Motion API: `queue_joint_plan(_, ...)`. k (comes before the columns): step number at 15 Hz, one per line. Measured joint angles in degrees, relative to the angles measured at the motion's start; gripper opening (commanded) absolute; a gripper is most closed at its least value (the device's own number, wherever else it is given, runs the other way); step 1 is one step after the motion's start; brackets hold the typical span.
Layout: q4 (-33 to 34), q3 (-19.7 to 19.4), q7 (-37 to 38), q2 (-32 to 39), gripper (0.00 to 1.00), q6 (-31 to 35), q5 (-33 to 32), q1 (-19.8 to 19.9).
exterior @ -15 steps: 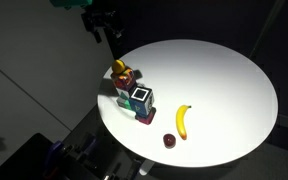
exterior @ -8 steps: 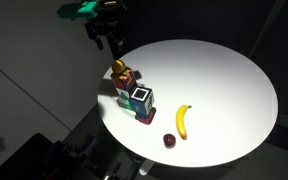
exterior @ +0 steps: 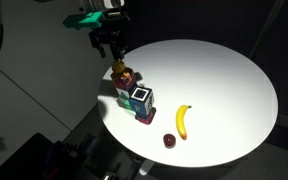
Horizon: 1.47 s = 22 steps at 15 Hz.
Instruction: Remove the yellow fruit from the block and place it on the table
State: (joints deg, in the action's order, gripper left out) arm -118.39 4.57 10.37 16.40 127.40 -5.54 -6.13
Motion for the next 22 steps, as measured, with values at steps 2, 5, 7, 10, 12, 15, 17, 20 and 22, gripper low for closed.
queue_joint_plan(2,0.0,-0.24,0.0,0.68,1.0,0.0,-0.04,-0.13)
queue_joint_plan(5,0.0,-0.53,0.01,1.54,1.0,0.01,-0.06,-0.27)
queue_joint_plan(7,0.0,-0.79,0.03,2.04,1.0,0.03,-0.2,-0.34)
queue_joint_plan(10,0.04,-1.12,0.13,2.61,1.0,0.12,-0.75,-0.4)
queue_joint_plan(12,0.08,-1.26,0.16,2.91,1.0,0.2,-0.81,-0.43)
queue_joint_plan(15,0.19,-1.38,0.23,3.19,1.0,0.36,-0.81,-0.57)
queue_joint_plan(17,0.35,-1.42,0.34,3.36,1.0,0.41,-0.81,-0.71)
queue_joint_plan(20,0.53,-1.47,0.48,3.56,1.0,0.44,-0.81,-0.94)
queue_joint_plan(22,0.72,-1.52,0.54,3.71,1.0,0.44,-0.82,-1.15)
